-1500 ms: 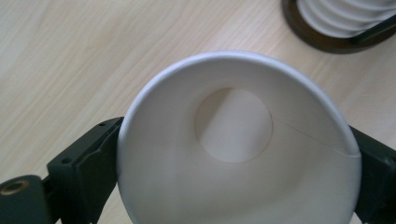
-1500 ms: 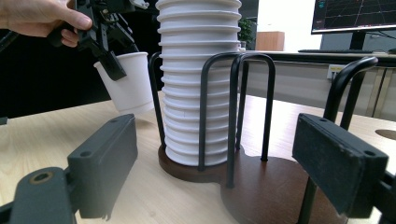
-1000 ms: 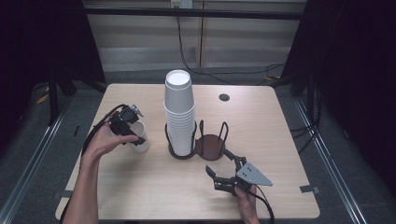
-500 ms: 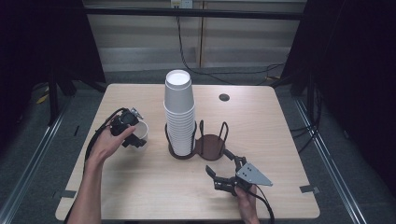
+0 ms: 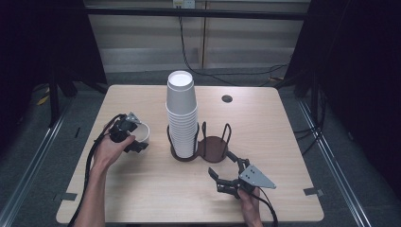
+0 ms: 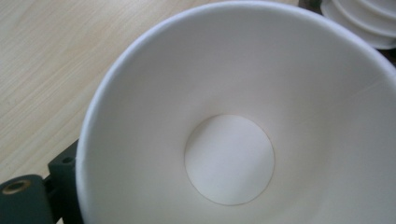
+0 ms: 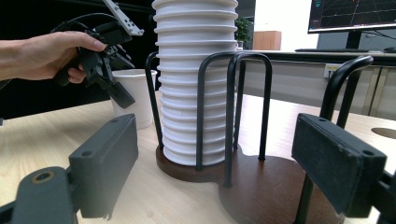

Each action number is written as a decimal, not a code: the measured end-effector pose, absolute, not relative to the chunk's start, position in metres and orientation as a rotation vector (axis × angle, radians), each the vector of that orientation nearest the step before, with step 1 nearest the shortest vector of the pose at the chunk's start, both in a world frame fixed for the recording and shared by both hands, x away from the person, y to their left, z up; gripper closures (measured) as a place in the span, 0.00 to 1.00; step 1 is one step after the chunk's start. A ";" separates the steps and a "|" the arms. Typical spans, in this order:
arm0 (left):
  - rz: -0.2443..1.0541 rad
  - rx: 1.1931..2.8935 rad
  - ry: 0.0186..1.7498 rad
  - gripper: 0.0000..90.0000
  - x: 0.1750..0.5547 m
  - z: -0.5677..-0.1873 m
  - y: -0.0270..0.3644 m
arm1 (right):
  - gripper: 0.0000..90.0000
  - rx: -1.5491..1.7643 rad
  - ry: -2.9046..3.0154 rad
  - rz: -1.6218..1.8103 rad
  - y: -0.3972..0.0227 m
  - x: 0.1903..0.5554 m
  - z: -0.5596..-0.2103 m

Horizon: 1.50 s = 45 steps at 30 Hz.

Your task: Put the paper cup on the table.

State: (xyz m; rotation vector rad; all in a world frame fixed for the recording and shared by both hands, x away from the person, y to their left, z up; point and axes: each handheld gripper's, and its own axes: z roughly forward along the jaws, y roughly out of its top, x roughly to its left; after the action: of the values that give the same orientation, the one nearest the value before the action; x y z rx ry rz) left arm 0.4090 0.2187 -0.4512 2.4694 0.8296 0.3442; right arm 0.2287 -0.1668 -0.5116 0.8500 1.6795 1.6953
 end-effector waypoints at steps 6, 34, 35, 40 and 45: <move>0.392 2.458 0.852 0.13 0.407 -0.456 0.223 | 0.15 0.853 1.677 1.693 -0.167 0.229 -0.512; 0.288 2.172 0.993 0.18 0.374 -0.485 0.256 | 0.15 0.854 1.677 1.693 -0.167 0.228 -0.512; 0.288 2.172 0.993 0.17 0.374 -0.485 0.256 | 0.15 0.854 1.677 1.693 -0.167 0.228 -0.512; 0.331 2.107 1.014 0.18 0.359 -0.481 0.267 | 0.15 0.851 1.678 1.694 -0.167 0.228 -0.512; 0.363 1.993 1.036 0.18 0.343 -0.478 0.274 | 0.15 0.855 1.678 1.692 -0.167 0.228 -0.512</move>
State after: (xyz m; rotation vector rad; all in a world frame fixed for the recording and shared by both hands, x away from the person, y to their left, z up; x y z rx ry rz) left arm 0.3426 0.2739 -0.4780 1.9930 1.0361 0.3630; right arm 0.2281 -0.1669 -0.5116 0.8551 1.6779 1.6924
